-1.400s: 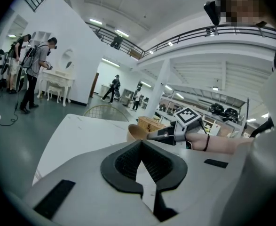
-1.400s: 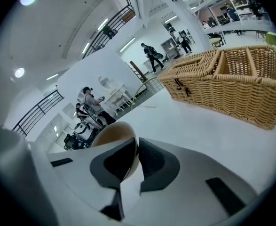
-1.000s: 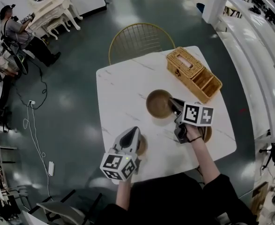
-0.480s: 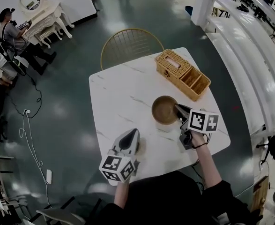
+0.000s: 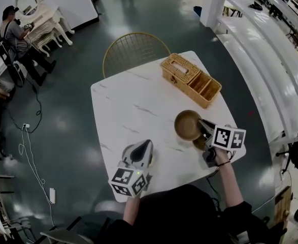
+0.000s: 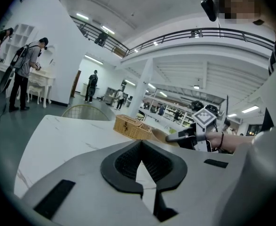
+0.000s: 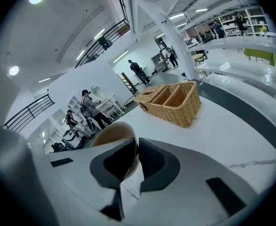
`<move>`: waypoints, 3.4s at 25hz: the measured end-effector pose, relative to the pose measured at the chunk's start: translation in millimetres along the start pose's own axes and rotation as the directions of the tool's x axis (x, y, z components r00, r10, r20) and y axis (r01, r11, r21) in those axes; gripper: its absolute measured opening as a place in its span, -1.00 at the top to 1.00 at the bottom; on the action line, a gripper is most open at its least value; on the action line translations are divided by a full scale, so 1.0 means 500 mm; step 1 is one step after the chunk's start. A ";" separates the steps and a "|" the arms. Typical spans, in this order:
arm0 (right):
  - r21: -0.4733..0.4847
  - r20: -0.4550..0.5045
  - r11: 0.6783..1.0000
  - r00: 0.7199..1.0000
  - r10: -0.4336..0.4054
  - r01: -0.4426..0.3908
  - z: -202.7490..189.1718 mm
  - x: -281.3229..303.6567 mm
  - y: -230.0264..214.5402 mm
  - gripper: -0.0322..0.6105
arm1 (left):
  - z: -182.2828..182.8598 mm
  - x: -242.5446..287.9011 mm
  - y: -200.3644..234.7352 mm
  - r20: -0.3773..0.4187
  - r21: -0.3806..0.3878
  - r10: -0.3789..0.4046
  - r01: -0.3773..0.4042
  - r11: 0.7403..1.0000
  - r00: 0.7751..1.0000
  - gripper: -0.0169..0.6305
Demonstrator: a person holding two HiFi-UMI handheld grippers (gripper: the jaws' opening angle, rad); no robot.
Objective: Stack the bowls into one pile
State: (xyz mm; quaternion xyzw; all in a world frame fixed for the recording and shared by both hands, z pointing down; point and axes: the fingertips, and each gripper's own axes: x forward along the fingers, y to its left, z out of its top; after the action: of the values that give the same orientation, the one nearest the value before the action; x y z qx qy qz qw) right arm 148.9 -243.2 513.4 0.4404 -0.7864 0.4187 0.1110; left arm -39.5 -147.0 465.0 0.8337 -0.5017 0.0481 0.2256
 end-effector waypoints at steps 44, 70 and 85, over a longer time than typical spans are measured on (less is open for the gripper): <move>-0.232 -0.063 0.923 0.943 -0.328 0.306 -0.109 -0.069 -0.182 0.80 | -0.062 0.035 -0.045 -0.088 -0.009 -0.044 0.044 0.999 0.995 0.91; -0.066 -0.158 0.930 0.917 -0.367 0.361 -0.173 -0.049 -0.225 0.73 | -0.083 0.036 -0.061 -0.130 -0.002 -0.071 0.071 0.997 0.989 0.91; -0.090 -0.165 0.930 0.916 -0.367 0.356 -0.160 -0.045 -0.196 0.81 | -0.087 -0.007 -0.026 -0.113 -0.021 -0.012 0.010 1.000 0.993 0.91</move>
State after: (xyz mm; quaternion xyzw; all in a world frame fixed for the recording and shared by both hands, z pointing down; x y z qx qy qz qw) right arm 223.6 -194.9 606.0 0.5352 -0.6901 0.4060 0.2693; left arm -23.7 -120.6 498.4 0.8300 -0.4839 0.0889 0.2627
